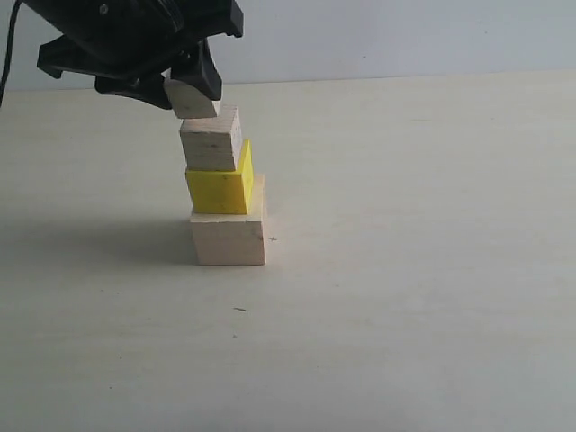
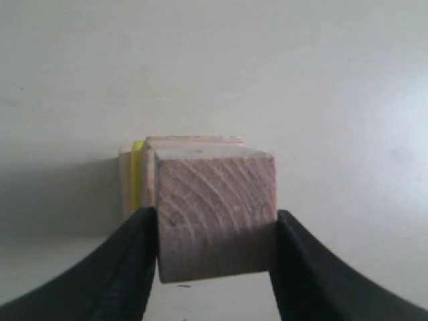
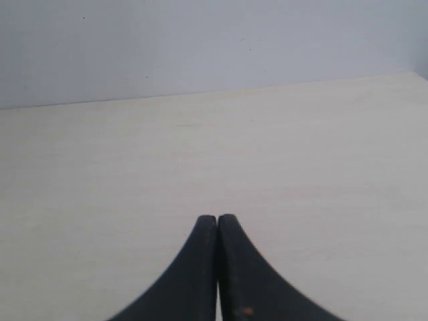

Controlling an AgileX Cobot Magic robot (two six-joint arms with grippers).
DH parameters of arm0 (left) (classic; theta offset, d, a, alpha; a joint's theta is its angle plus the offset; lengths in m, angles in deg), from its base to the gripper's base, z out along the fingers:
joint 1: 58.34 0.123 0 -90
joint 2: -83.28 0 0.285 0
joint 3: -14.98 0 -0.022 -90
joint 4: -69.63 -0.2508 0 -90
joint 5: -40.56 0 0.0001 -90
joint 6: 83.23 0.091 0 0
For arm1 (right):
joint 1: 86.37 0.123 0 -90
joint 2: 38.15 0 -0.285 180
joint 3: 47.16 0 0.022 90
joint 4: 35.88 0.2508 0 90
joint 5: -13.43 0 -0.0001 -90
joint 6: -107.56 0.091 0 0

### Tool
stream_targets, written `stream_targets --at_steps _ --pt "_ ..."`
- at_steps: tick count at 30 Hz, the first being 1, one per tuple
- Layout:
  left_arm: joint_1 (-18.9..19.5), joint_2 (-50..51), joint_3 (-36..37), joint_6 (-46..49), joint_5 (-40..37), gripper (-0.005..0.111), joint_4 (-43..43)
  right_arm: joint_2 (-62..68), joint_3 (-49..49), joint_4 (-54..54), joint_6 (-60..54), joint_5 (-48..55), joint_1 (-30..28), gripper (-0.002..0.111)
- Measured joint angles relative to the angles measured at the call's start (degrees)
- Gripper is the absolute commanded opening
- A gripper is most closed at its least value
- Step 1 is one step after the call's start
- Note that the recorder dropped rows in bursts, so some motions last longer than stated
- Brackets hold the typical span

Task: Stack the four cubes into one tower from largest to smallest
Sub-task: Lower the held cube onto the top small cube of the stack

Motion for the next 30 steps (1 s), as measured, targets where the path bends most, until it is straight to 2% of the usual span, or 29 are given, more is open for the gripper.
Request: stream_targets --at_steps 10,30 --pt "-0.8 2.0 0.0 -2.3 0.8 0.003 -3.6 0.0 0.0 0.0 0.0 0.0 0.0 0.0" --pt "-2.4 2.2 -0.1 -2.4 0.9 0.003 -4.0 0.0 0.0 0.0 0.0 0.0 0.0 0.0"
